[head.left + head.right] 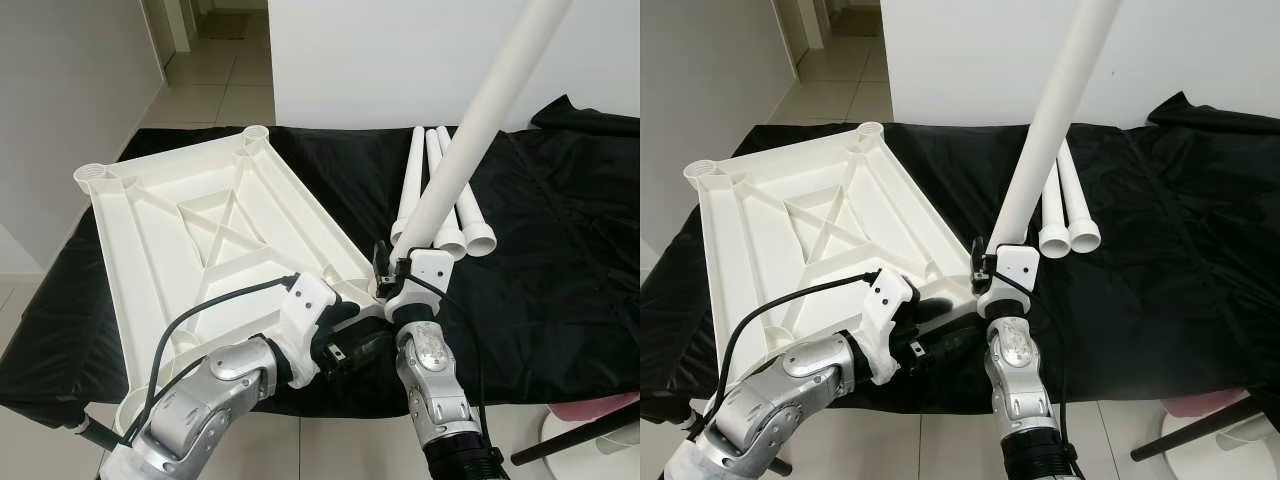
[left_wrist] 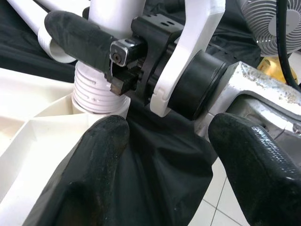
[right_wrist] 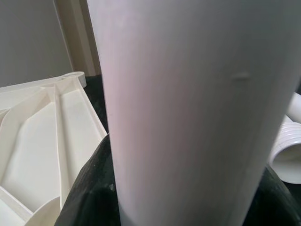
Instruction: Building children table
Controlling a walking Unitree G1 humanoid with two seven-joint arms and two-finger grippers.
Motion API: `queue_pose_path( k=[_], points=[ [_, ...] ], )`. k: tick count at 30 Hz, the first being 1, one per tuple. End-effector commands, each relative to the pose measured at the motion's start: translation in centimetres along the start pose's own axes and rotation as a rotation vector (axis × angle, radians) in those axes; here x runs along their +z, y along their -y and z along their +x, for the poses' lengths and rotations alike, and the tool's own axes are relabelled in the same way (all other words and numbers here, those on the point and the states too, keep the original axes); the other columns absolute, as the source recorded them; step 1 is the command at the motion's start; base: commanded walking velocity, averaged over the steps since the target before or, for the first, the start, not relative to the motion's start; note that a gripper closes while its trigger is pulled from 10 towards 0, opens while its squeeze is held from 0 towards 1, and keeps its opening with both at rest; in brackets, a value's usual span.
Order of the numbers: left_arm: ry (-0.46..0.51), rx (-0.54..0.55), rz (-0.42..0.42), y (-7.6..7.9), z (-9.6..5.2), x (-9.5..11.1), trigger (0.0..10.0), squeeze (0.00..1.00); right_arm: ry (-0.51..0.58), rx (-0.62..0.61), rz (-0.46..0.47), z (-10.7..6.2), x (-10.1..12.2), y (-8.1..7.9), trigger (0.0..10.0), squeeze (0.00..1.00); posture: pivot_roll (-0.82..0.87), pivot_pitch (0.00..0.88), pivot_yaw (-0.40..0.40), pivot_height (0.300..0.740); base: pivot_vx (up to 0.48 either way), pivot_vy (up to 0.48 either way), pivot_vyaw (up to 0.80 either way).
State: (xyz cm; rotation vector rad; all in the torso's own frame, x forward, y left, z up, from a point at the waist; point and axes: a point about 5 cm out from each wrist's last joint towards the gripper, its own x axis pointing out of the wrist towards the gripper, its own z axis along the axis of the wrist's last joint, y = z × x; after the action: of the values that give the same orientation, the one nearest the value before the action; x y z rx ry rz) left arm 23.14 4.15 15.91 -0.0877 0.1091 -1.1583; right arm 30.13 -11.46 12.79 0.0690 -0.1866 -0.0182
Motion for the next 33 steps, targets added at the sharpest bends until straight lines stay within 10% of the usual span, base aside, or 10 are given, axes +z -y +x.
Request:
queue_pose_path(
  k=[1,16,33],
  points=[
    [-0.001,-0.033,0.013,0.1,0.0,0.1,10.0,0.00,-0.163,-0.031,-0.030,-1.3,-3.1,0.7,10.0,0.00,0.00,0.045,0.031,0.740,0.000,0.000,0.00],
    [0.001,-0.039,0.018,0.2,0.3,0.1,10.0,0.00,-0.204,-0.062,0.025,-1.7,-3.8,0.5,10.0,0.00,0.00,0.023,0.023,0.740,0.000,0.000,0.00],
    [0.014,-0.043,0.025,0.1,0.6,0.3,10.0,0.00,0.114,-0.013,-0.049,0.5,4.2,1.2,10.0,0.00,-0.02,0.017,0.016,0.740,0.000,0.000,0.00]
  ],
)
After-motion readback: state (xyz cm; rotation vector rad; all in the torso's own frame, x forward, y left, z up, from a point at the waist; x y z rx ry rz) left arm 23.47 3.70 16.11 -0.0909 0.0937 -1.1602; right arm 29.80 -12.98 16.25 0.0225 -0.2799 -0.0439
